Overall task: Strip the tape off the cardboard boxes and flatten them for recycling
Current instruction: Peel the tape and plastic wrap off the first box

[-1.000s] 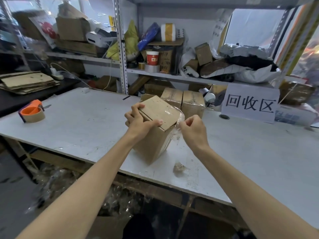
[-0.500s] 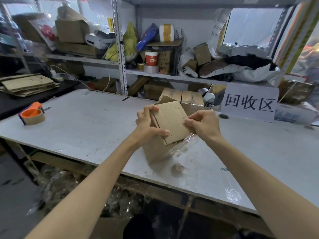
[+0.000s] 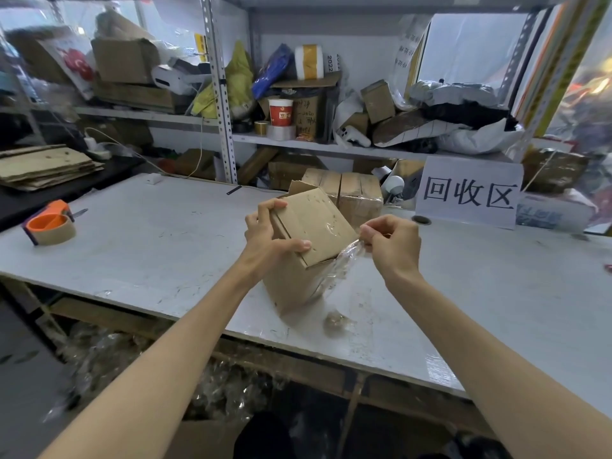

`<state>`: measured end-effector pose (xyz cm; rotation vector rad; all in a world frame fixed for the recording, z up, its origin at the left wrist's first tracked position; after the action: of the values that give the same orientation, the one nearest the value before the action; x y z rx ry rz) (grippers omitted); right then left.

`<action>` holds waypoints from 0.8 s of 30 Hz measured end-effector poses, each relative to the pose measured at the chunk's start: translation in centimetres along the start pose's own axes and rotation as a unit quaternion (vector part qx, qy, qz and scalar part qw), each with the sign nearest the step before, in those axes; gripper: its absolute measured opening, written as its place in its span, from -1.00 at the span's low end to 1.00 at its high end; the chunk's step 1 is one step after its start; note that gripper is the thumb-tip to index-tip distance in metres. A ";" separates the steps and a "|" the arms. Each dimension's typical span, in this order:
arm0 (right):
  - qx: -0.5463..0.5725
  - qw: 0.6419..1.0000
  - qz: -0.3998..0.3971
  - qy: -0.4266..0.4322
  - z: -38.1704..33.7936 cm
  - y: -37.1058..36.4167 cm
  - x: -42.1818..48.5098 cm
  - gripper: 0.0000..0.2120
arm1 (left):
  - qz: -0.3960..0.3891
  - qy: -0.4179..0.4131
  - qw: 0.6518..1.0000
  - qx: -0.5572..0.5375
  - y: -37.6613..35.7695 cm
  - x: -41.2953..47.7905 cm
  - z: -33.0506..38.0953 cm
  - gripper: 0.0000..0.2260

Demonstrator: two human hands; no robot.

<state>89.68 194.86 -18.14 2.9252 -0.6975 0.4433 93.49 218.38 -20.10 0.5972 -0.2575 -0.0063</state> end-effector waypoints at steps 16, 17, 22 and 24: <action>-0.001 0.998 -0.068 0.012 -1.0 -0.7 0.0 -0.88 | 0.054 0.059 0.997 0.022 0.1 1.4 -1.6 -0.35; 0.004 0.997 -0.070 0.029 -1.5 -1.2 -0.3 -0.91 | 0.061 0.068 0.996 0.025 0.1 1.4 -1.7 -0.35; 0.058 0.993 -0.083 0.057 -2.6 -2.7 -1.6 -0.94 | 0.077 0.113 0.990 0.031 0.9 1.3 -3.1 -0.33; 0.048 0.992 -0.106 0.054 -2.6 -3.5 -1.6 -0.84 | 0.062 0.099 0.992 0.043 0.7 0.9 -3.3 -0.24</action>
<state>89.31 199.10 -16.29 2.9915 -0.3547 0.6222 95.12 220.69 -22.13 0.6615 -0.1020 0.1845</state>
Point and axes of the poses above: each hand's wrist, its own x-axis towards the middle knuckle, its own y-axis out of the back of the hand, z = x × y, the point moved 8 cm from there along x, towards the middle knuckle, and after that the axes turned 12 degrees about x, right-handed, at the moved point
